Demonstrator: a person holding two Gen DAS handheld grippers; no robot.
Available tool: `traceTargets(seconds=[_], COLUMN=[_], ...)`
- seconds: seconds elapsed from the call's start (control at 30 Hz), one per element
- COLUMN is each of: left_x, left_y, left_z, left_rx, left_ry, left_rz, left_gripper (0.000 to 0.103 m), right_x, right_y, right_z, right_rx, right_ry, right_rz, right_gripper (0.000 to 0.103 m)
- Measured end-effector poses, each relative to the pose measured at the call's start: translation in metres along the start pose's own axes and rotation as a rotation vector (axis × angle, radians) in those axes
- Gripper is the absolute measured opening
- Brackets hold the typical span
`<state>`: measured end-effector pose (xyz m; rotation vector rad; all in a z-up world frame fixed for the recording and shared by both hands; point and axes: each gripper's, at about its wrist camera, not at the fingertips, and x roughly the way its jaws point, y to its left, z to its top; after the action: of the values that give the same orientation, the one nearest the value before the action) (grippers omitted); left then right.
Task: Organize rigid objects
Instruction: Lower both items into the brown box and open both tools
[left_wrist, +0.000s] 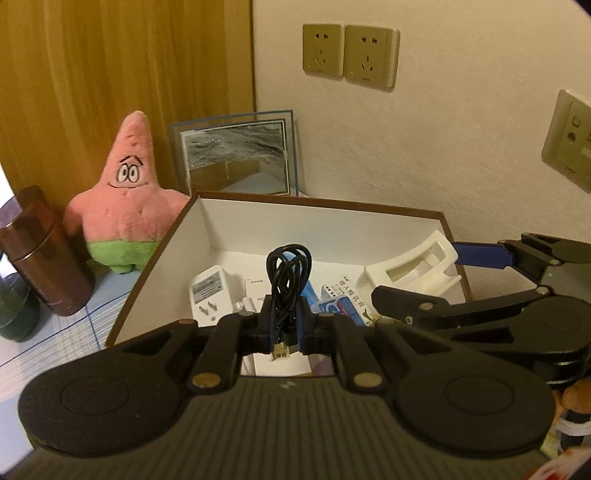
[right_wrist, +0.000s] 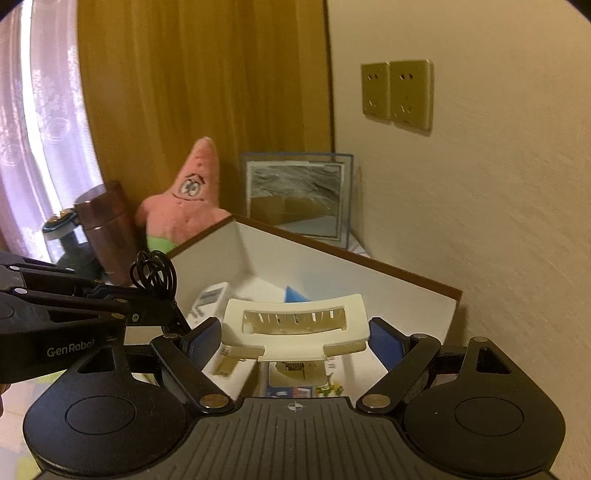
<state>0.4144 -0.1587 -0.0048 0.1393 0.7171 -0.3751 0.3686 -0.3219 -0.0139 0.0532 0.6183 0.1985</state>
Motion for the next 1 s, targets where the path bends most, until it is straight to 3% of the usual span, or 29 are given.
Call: traceTargets(seconds=[0.7,0.83,0.9,1.0], left_x=[0.101,0.111,0.114,0.116], left_y=[0.002,0.006,0.008,0.013], left_z=[0.033,0.037,0.039,0.038], left_rx=[0.039,0.048,0.046,0.037], left_ry=[0.124,0.138,0.139,0.149], left_rz=[0.000,0.003,0.008,0.010], left_gripper=[0.009,0.019,0.031,0.032], right_x=[0.077,0.086,0.088,0.092], right_y=[-0.042,-0.048,-0.049,-0.050], right_z=[0.016,0.017,0.017,0.018], right_rx=[0.116,0.135,0.139,0.148], right_ry=[0.115,0.128,0.133,0.135], right_rz=[-0.080,-0.092,-0.100,-0.104], right_gripper=[0.083,0.083,0.083,0.083])
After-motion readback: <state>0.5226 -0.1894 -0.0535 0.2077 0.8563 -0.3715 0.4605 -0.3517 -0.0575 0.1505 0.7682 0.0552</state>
